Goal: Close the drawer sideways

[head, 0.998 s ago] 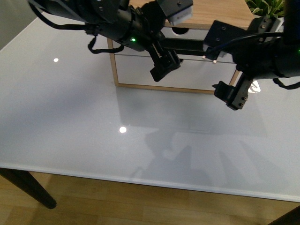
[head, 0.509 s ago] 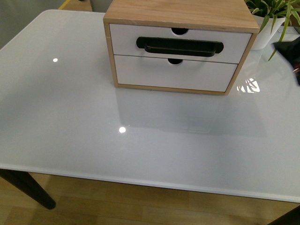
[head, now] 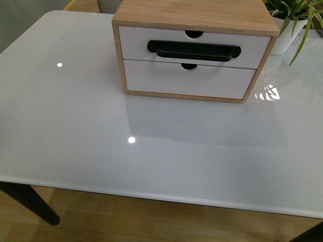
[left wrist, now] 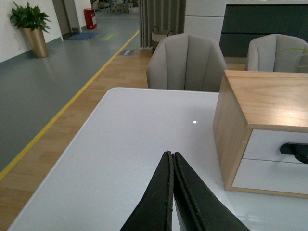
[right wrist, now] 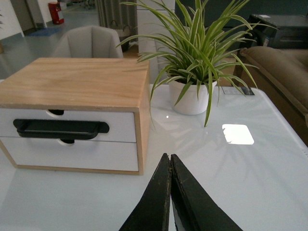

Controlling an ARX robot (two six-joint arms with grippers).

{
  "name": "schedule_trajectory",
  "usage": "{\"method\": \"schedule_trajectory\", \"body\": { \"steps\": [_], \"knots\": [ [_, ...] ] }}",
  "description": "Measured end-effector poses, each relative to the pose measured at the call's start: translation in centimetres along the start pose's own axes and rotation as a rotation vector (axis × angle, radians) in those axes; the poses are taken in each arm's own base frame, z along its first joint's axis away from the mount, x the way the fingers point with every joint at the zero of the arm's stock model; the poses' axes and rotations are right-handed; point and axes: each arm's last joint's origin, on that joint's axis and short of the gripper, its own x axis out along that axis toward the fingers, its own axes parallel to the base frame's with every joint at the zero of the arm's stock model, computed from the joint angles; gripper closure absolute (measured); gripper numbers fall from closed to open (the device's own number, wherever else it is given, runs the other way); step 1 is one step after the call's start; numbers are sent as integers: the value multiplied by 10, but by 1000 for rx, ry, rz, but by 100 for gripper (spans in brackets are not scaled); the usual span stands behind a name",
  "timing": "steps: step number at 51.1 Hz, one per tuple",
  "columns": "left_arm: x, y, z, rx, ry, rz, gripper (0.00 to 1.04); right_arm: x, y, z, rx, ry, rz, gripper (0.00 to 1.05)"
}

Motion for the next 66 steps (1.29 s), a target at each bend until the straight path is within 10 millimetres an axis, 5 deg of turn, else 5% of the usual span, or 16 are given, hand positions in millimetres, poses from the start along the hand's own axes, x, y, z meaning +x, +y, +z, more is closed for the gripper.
{"method": "schedule_trajectory", "body": {
  "steps": [21, 66],
  "knots": [
    [-57, 0, -22, 0, 15, -5, 103, -37, 0, -12, 1, -8, 0, 103],
    [-103, 0, -11, 0, -21, -4, 103, -69, 0, -5, 1, -32, -1, 103]
  ]
}}
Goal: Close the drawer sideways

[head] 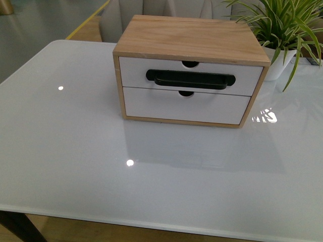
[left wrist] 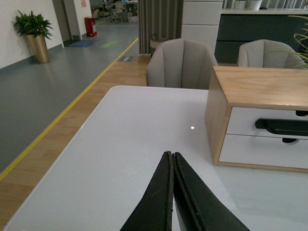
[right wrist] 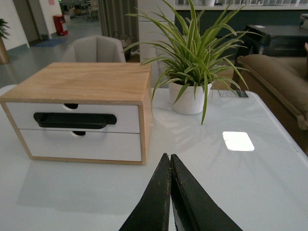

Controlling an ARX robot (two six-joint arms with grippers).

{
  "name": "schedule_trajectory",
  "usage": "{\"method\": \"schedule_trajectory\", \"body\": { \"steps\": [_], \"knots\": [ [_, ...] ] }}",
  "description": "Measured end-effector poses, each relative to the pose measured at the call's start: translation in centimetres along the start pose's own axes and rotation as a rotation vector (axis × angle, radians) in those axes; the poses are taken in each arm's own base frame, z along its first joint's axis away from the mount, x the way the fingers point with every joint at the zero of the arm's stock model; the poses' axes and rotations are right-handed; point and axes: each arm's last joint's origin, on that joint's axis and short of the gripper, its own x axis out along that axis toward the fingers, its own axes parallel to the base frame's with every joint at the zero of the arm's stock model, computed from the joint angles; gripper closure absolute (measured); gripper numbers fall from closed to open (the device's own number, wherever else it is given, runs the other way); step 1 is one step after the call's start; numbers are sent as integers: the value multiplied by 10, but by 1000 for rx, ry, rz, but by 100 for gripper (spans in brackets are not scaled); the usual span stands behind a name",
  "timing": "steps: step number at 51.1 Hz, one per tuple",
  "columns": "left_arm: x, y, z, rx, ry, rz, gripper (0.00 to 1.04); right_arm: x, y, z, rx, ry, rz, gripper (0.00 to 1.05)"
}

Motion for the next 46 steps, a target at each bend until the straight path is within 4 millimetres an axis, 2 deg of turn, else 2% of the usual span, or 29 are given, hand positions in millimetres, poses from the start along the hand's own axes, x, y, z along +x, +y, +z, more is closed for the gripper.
{"method": "schedule_trajectory", "body": {
  "steps": [10, 19, 25, 42, 44, 46],
  "knots": [
    [-6, 0, 0, 0, 1, 0, 103, -13, 0, -3, 0, 8, 0, 103],
    [-9, 0, -1, 0, 1, 0, 103, -13, 0, -3, 0, 5, 0, 103],
    [-19, 0, -3, 0, 9, 0, 103, -13, 0, -3, 0, 5, 0, 103],
    [-20, 0, -3, 0, 6, 0, 103, -13, 0, -3, 0, 5, 0, 103],
    [-20, 0, -3, 0, 6, 0, 99, -13, 0, -3, 0, 5, 0, 103],
    [-20, 0, -3, 0, 6, 0, 88, -13, 0, -3, 0, 5, 0, 101]
  ]
}}
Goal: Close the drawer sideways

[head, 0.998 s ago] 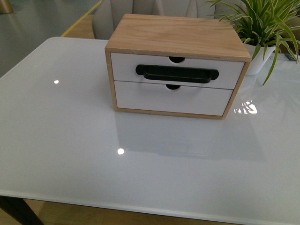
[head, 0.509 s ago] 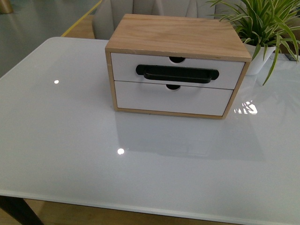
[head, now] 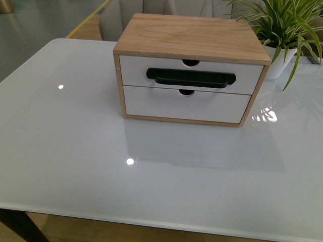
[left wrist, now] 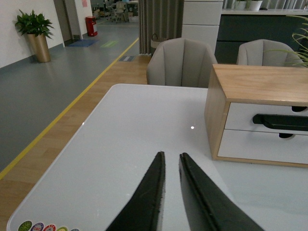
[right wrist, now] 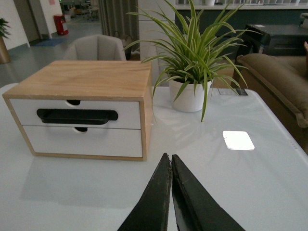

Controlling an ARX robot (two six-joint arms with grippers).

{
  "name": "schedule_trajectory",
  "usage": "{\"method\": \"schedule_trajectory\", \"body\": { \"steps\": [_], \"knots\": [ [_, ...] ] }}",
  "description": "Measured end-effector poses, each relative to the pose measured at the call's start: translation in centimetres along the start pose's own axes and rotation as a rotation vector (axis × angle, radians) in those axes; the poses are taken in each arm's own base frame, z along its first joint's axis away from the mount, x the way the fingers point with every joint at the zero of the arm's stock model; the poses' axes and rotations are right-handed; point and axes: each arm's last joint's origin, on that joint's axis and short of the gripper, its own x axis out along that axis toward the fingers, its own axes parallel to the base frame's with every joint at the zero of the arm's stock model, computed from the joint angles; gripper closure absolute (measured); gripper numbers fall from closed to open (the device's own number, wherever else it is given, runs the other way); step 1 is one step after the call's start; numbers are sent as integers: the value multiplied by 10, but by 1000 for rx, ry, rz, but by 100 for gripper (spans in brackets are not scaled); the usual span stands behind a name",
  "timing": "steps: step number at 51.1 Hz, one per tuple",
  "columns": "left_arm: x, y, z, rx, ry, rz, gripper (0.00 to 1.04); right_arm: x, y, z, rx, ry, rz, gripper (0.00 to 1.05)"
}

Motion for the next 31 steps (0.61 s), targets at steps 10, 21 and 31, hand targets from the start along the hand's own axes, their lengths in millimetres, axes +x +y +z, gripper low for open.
{"method": "schedule_trajectory", "body": {
  "steps": [10, 21, 31],
  "knots": [
    [0, 0, 0, 0, 0, 0, 43, 0, 0, 0, 0, 0, 0, 56],
    [0, 0, 0, 0, 0, 0, 9, 0, 0, 0, 1, 0, 0, 8],
    [0, 0, 0, 0, 0, 0, 9, 0, 0, 0, 1, 0, 0, 9]
  ]
}}
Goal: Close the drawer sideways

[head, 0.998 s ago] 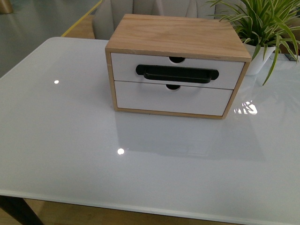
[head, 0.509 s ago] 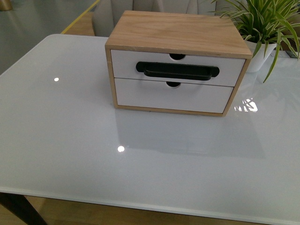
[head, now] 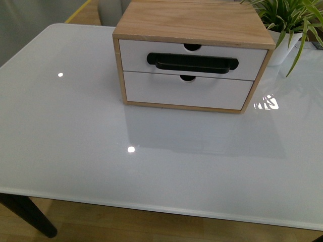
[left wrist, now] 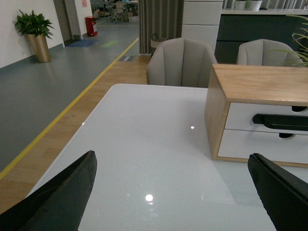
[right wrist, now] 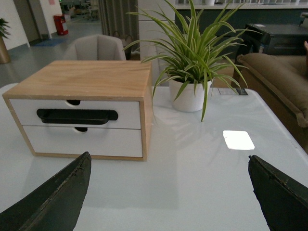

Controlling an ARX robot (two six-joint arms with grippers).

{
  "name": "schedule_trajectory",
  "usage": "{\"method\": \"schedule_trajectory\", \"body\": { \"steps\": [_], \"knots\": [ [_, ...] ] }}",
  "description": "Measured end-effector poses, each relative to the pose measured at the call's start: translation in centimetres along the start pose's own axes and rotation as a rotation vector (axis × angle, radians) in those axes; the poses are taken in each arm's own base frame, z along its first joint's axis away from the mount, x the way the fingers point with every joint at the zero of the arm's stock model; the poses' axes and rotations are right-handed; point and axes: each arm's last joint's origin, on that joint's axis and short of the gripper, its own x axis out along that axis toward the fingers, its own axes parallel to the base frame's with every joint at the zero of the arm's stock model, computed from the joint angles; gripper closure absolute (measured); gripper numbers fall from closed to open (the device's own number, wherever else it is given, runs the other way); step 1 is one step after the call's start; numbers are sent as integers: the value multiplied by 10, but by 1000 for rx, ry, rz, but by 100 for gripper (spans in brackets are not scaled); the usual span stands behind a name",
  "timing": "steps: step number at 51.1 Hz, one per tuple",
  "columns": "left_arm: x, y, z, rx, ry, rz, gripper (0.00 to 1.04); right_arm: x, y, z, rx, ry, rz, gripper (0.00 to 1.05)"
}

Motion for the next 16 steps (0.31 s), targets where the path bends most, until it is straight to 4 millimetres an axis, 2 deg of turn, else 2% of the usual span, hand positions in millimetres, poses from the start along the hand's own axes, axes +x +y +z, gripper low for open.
{"method": "schedule_trajectory", "body": {
  "steps": [16],
  "knots": [
    [0, 0, 0, 0, 0, 0, 9, 0, 0, 0, 0, 0, 0, 9]
  ]
}}
